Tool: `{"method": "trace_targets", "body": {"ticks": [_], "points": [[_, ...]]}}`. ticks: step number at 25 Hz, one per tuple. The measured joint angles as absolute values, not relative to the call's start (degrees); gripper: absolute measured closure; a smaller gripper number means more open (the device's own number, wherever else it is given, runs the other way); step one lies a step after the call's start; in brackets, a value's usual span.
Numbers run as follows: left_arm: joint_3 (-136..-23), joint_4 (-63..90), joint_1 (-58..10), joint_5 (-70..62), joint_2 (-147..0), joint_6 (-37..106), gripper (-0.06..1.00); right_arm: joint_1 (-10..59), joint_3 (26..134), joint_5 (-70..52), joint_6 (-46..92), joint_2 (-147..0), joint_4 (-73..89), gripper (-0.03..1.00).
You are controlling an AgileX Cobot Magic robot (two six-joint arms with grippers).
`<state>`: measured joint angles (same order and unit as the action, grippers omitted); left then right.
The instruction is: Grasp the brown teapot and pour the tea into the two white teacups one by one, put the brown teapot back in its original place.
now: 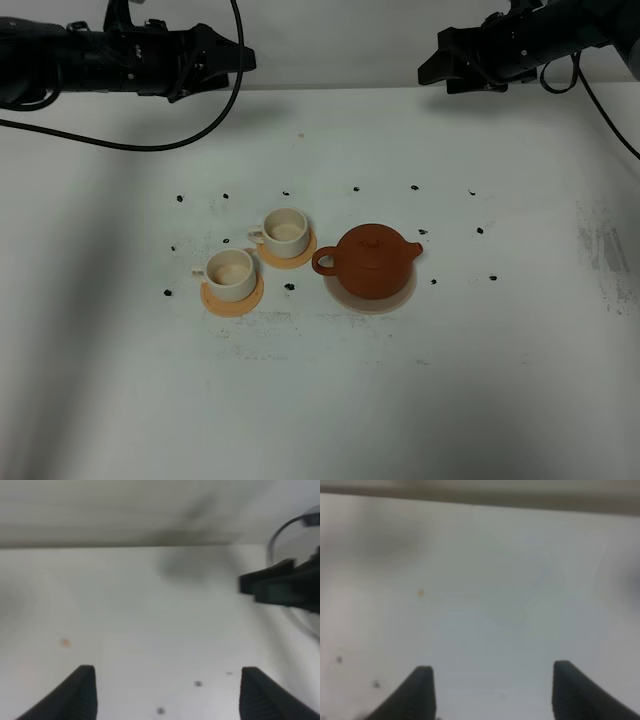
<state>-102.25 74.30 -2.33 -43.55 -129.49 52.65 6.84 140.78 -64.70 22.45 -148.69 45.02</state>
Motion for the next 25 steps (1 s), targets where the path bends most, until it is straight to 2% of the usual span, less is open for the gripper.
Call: {"method": "trace_targets", "body": {"ticks": [10, 17, 25], "points": [[-102.2, 46.9, -4.6, -37.3, -122.0, 50.9, 0.32, 9.8, 144.2, -67.9, 23.3, -148.6, 22.2, 0.46], [-101.5, 31.4, -5.3, -38.2, -117.9, 42.1, 0.32, 10.4, 144.1, -68.7, 19.8, -143.1, 11.7, 0.46], [-84.7, 30.2, -5.3, -27.5, -101.6, 41.5, 0.32, 10.7, 135.4, -67.0, 19.6, -132.0, 13.2, 0.46]]}}
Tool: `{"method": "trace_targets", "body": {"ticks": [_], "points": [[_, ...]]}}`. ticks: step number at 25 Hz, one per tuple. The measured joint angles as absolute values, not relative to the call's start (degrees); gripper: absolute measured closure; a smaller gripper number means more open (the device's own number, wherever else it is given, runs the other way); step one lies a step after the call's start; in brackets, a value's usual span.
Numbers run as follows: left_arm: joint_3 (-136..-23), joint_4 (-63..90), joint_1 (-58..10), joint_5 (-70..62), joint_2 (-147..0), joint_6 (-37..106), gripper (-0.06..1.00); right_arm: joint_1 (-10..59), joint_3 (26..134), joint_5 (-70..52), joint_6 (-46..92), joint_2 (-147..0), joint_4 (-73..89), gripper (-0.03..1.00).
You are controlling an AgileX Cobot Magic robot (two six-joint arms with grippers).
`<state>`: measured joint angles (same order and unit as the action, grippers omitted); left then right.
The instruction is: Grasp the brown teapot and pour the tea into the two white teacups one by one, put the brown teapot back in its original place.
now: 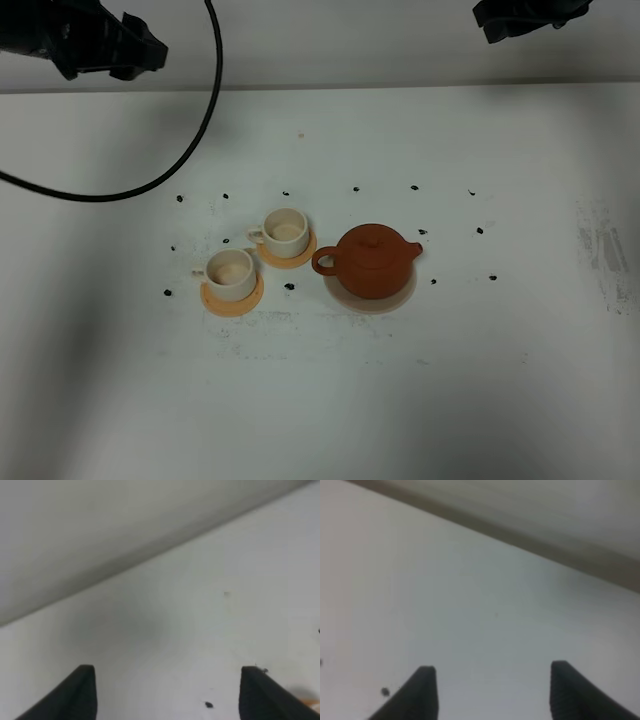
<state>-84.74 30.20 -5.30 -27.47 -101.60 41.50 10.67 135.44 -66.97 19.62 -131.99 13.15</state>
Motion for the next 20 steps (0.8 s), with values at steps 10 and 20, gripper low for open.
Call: {"method": "trace_targets", "body": {"ticks": [10, 20], "points": [[-71.8, 29.2, -4.9, -20.7, -78.4, 41.1, 0.33, 16.5, 124.4, -67.0, 18.5, -117.2, 11.7, 0.46], [-54.6, 25.9, 4.1, -23.9, -55.1, 33.7, 0.42, 19.9, 106.5, -58.8, 18.4, -105.0, 12.4, 0.46]]}}
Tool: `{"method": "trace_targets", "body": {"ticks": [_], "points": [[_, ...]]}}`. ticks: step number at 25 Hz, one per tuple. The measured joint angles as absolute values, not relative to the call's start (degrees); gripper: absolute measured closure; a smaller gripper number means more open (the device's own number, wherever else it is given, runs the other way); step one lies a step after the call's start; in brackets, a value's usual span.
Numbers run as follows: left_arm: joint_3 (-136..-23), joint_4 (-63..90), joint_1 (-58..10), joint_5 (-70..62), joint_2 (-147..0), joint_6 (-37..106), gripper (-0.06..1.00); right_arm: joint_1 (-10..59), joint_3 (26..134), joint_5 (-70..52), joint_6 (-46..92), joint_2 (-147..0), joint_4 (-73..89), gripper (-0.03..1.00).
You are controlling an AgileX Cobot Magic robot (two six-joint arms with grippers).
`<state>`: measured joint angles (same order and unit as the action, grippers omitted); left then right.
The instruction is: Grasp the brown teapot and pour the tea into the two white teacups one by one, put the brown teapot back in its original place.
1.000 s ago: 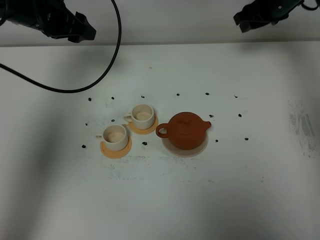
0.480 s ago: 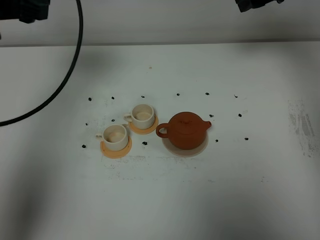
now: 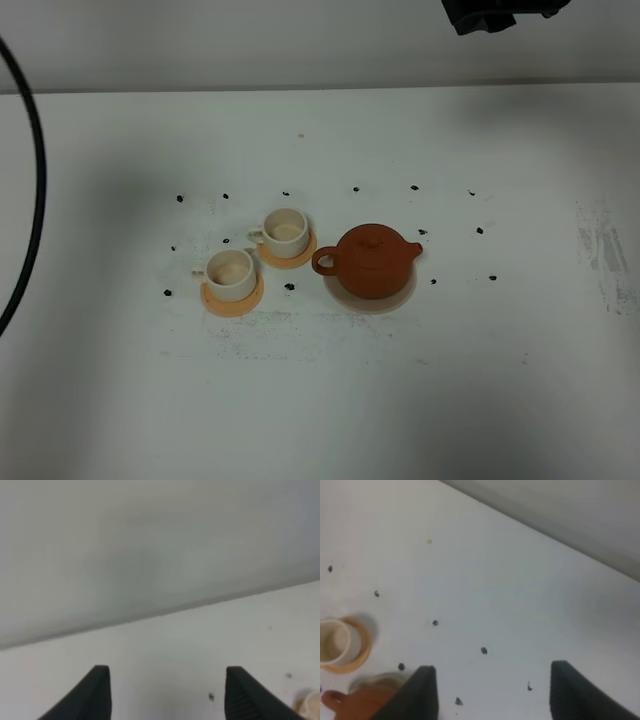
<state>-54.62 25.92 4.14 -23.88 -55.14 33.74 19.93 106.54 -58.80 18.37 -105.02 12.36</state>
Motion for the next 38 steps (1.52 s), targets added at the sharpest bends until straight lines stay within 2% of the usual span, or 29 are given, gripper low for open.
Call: {"method": "trace_targets", "body": {"ticks": [6, 13, 17, 31, 38], "points": [[-45.6, 19.1, 6.3, -30.1, -41.9, 24.1, 0.43, 20.0, 96.1, -51.3, 22.5, -99.9, 18.3, 0.46], [-41.5, 13.3, 6.3, -41.8, -27.9, 12.0, 0.43, 20.1, 84.9, -44.7, 28.0, -96.3, 25.6, 0.46], [-39.7, 12.5, 6.3, -47.7, -22.5, 10.4, 0.43, 22.4, 80.7, -41.7, 31.3, -96.0, 29.0, 0.46], [-37.8, 12.5, 6.3, -58.9, -9.7, 8.9, 0.43, 38.3, 79.2, -35.1, 32.6, -95.9, 29.8, 0.46], [-29.5, 12.4, 6.3, -59.0, -0.2, 7.4, 0.43, 40.1, 79.2, -34.1, 32.6, -95.9, 28.6, 0.46]]}}
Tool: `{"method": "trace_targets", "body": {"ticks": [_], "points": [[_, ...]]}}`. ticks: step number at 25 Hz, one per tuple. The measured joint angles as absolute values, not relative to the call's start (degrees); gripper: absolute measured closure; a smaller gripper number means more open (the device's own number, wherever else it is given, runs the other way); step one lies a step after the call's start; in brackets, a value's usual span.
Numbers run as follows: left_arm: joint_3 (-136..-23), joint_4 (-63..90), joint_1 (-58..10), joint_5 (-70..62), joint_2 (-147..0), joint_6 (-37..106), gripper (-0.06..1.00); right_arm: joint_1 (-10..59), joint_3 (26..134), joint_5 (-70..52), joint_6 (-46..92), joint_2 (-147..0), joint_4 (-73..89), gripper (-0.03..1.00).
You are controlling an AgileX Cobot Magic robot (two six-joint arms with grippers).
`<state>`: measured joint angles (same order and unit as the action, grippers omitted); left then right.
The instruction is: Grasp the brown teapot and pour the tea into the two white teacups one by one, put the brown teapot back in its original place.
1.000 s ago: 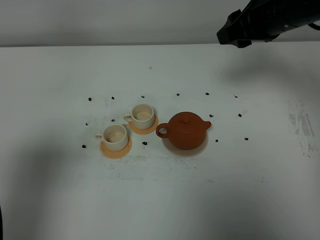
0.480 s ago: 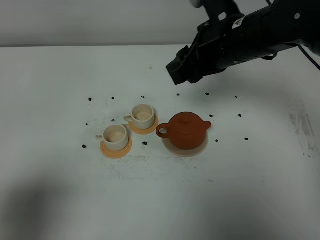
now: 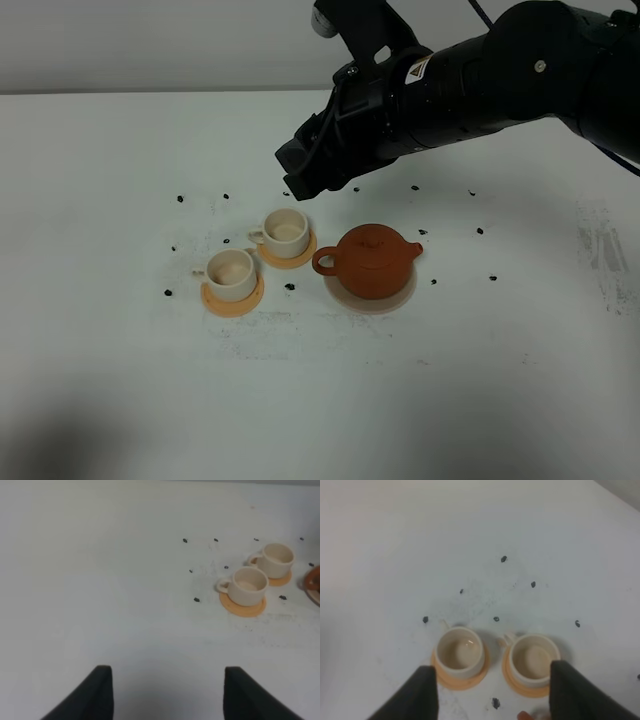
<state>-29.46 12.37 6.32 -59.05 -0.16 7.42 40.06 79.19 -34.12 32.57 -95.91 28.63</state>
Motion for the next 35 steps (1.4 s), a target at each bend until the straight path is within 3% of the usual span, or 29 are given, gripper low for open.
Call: {"method": "trace_targets", "body": {"ticks": [35], "points": [[-26.3, 7.2, 6.3, -61.3, 0.2, 5.5, 0.43, 40.1, 79.2, -27.3, 34.1, -108.1, 27.9, 0.46]]}}
